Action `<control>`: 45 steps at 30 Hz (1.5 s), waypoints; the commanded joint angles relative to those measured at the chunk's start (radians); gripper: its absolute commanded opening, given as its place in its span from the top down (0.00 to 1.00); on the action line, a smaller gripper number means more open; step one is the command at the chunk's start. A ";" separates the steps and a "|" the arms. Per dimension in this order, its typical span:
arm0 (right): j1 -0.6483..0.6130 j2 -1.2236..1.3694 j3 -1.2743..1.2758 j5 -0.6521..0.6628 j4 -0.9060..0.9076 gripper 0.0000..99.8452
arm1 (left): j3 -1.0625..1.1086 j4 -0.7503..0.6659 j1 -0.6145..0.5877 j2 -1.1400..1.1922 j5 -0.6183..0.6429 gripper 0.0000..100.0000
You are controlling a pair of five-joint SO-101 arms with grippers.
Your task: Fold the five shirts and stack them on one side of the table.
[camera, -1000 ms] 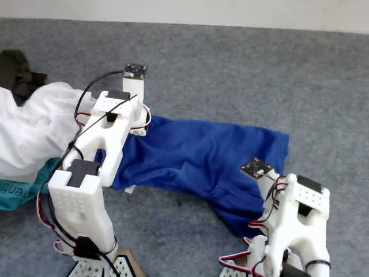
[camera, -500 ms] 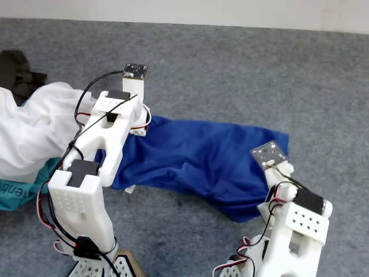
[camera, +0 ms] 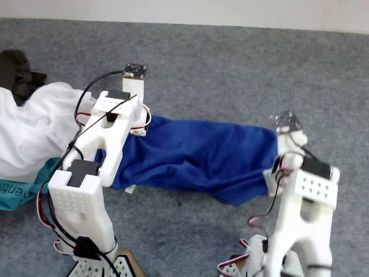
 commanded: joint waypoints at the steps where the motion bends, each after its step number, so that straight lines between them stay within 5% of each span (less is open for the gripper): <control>1: -0.030 0.081 -0.120 -0.054 -0.048 0.99 | -0.025 -0.026 -0.022 0.008 0.011 0.94; 11: -0.038 0.357 -0.263 -0.072 -0.137 0.97 | -0.025 -0.026 -0.022 0.008 0.009 0.94; 18: -0.054 0.458 -0.294 -0.155 -0.157 0.72 | -0.024 -0.026 -0.022 0.008 0.009 0.94; 28: -0.065 0.366 -0.383 -0.095 0.081 0.88 | -0.024 -0.026 -0.022 0.008 0.008 0.94; 35: -0.094 -0.094 -0.156 0.040 0.191 0.90 | -0.024 -0.026 -0.022 0.008 0.008 0.94; 39: -0.136 -0.351 0.050 0.094 0.189 1.00 | -0.024 -0.026 -0.022 0.008 0.008 0.94; 45: -0.225 -0.424 0.180 0.106 0.202 0.99 | -0.024 -0.026 -0.022 0.008 0.008 0.94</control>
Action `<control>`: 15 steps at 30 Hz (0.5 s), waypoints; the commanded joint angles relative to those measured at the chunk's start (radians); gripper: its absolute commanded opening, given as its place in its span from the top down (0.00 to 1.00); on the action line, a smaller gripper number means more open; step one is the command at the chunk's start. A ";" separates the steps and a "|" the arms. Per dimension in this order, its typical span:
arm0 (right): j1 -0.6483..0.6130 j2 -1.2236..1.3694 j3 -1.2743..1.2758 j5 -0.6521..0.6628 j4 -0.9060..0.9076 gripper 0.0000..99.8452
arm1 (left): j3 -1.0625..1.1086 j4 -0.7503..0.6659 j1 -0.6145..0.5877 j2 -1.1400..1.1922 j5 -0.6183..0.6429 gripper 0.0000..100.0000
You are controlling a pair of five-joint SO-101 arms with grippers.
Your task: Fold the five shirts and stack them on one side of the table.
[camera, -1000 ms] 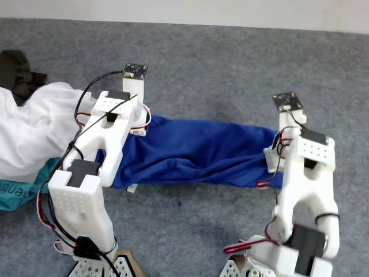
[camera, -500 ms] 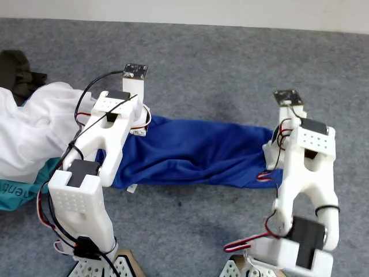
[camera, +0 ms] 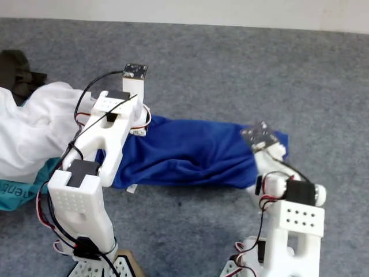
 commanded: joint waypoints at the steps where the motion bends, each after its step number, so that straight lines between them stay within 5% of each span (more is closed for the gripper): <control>1: -0.059 0.007 0.005 0.021 0.019 0.99 | -0.024 -0.026 -0.022 0.008 0.008 0.94; 15: -0.116 0.590 -0.372 0.072 0.119 0.99 | -0.025 -0.026 -0.022 0.008 0.008 0.94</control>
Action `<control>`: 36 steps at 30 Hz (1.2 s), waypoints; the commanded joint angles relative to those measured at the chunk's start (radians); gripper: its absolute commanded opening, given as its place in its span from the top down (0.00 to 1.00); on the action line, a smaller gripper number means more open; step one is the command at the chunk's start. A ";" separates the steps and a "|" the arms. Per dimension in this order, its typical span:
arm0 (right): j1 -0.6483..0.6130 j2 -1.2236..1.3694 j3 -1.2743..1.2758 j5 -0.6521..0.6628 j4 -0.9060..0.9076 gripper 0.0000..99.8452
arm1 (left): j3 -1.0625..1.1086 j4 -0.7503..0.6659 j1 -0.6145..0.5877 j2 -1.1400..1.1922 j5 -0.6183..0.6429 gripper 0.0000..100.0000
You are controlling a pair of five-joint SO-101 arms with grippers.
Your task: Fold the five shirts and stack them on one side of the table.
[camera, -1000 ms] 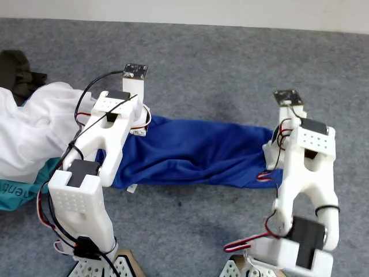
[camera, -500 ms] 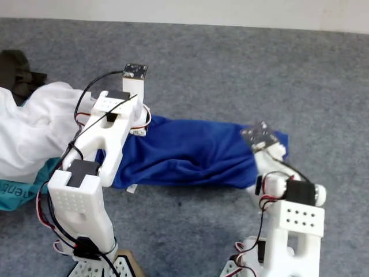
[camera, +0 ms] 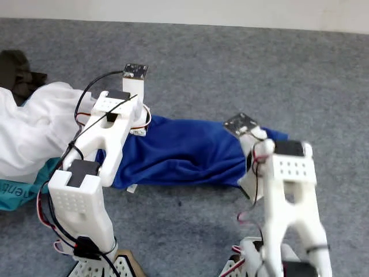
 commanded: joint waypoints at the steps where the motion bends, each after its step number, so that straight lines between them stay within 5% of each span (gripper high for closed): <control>1: -0.025 0.101 -0.077 0.052 0.016 0.99 | -0.025 -0.026 -0.022 0.008 0.008 0.94; 13: -0.033 0.228 -0.085 0.219 -0.110 0.99 | -0.025 -0.026 -0.022 0.008 0.008 0.94; 36: -0.036 0.410 -0.263 0.138 -0.438 0.99 | -0.025 -0.026 -0.022 0.008 0.008 0.94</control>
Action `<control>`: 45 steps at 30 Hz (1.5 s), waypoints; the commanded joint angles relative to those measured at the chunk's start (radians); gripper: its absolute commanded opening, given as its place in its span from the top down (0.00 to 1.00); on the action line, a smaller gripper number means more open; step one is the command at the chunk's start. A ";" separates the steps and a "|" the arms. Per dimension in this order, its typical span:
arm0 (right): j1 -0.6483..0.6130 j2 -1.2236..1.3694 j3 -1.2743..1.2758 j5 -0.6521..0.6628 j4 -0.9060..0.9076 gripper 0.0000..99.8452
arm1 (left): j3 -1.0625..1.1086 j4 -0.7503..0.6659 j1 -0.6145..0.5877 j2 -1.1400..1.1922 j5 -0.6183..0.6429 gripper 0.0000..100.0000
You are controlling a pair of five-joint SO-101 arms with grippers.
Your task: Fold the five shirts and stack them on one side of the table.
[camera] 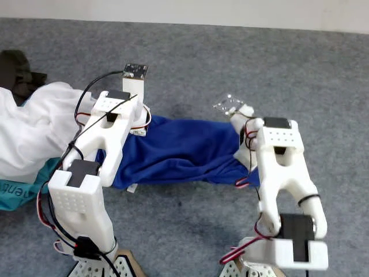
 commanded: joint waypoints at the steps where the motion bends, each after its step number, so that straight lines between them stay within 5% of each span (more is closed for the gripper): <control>1: -0.008 0.041 -0.090 -0.046 -0.056 0.99 | -0.025 -0.026 -0.022 0.008 0.008 0.94; 14: -0.008 0.110 -0.154 -0.095 -0.150 0.99 | -0.025 -0.026 -0.022 0.008 0.006 0.94; 24: -0.002 -0.225 -0.036 -0.063 0.099 0.99 | -0.025 -0.026 -0.022 0.008 0.006 0.94; 33: -0.008 -0.714 0.367 -0.014 0.156 0.72 | -0.025 -0.026 -0.022 0.008 0.006 0.94; 45: -0.053 -0.613 0.492 0.063 -0.064 0.71 | -0.024 -0.026 -0.022 0.008 0.006 0.94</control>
